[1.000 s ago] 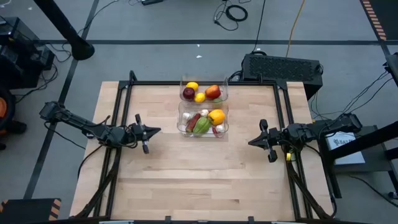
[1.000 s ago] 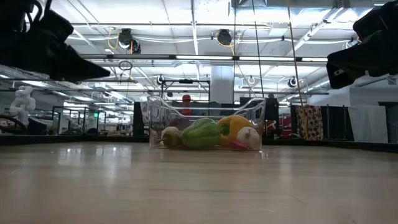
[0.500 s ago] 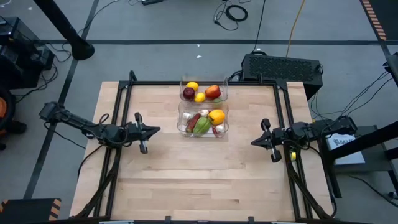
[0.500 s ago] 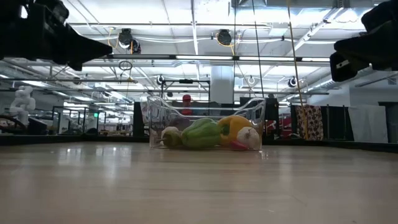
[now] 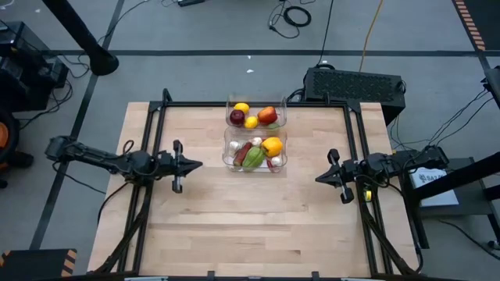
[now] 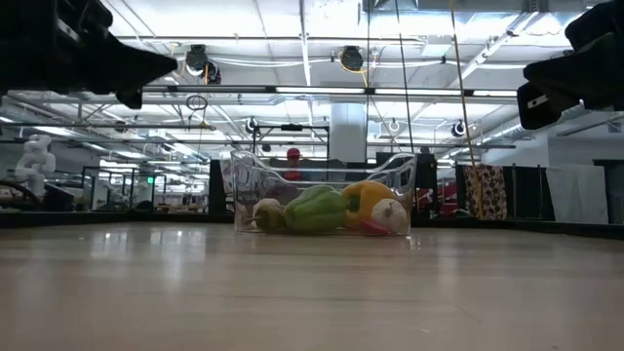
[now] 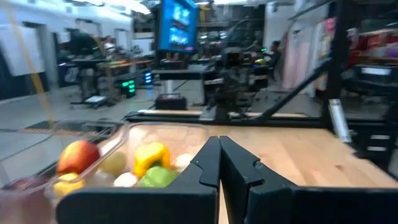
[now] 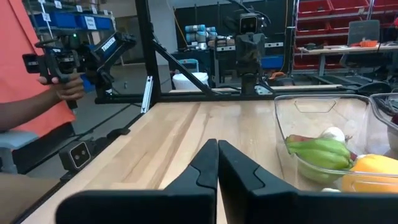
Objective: Sort produce into baskets
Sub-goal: Return to Home Position
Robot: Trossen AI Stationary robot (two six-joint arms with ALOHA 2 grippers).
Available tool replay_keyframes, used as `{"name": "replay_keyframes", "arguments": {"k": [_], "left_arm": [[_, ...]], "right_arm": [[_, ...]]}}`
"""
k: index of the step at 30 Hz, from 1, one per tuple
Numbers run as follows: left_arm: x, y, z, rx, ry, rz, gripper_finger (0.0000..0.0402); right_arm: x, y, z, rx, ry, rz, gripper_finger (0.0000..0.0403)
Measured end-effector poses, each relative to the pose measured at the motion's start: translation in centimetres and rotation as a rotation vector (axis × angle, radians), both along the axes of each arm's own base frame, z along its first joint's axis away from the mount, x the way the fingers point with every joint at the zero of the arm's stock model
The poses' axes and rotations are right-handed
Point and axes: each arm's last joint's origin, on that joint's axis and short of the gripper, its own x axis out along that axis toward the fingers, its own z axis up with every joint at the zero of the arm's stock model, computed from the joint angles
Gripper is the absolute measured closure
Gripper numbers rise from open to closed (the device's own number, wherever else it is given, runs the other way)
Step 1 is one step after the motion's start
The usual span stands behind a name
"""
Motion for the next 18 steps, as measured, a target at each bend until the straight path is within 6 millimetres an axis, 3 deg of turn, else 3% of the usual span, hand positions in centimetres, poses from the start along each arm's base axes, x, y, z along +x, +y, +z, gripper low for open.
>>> {"name": "replay_keyframes", "arguments": {"k": [18], "left_arm": [[-2.3, 0.3, 0.6, 0.045, -0.064, -0.028, 0.0396]], "right_arm": [[0.0, 0.0, 0.0, 0.021, 0.006, 0.001, 0.0401]]}}
